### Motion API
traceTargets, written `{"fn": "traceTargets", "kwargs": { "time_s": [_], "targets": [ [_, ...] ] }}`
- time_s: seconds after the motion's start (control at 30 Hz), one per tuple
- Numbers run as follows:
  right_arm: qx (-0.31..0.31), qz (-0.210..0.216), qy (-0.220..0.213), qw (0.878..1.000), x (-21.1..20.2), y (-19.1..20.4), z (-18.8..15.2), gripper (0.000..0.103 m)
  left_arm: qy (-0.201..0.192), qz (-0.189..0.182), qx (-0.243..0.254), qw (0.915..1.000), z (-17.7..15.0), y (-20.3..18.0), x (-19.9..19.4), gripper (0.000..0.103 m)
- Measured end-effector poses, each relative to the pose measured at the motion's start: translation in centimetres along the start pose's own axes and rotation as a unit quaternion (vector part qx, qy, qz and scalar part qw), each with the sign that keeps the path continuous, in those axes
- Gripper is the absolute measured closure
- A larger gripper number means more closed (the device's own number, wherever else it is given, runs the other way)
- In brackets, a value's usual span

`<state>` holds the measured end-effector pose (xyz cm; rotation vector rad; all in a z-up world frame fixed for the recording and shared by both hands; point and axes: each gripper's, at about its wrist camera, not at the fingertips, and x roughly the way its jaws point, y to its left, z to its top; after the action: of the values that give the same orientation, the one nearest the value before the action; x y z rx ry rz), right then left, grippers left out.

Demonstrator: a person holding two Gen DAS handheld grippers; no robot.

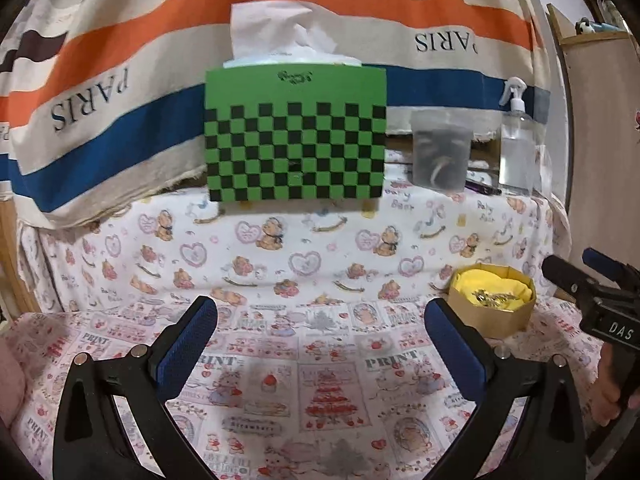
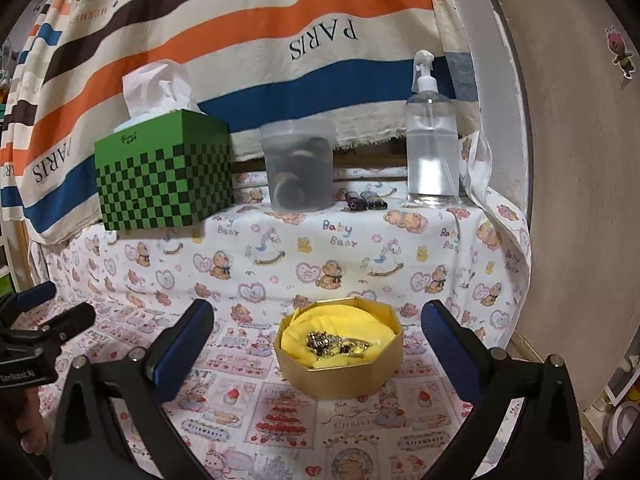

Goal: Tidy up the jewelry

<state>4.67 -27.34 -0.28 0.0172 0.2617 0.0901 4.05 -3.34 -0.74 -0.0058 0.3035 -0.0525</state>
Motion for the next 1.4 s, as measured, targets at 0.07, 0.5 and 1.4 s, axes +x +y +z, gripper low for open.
{"fn": "traceTargets", "kwargs": {
  "time_s": [0.07, 0.5, 1.4],
  "targets": [
    [-0.003, -0.006, 0.006, 1.000, 0.19, 0.11, -0.06, 0.000, -0.001, 0.002, 0.004, 1.0000, 0.13, -0.14, -0.08, 0.000],
    [-0.016, -0.012, 0.014, 1.000, 0.29, 0.64, -0.16, 0.000, -0.003, 0.021, 0.000, 0.9998, 0.40, 0.08, -0.09, 0.000],
    [-0.016, -0.012, 0.014, 1.000, 0.37, 0.60, -0.15, 0.000, -0.005, 0.033, -0.002, 0.9995, 0.37, 0.26, -0.24, 0.000]
  ]
}}
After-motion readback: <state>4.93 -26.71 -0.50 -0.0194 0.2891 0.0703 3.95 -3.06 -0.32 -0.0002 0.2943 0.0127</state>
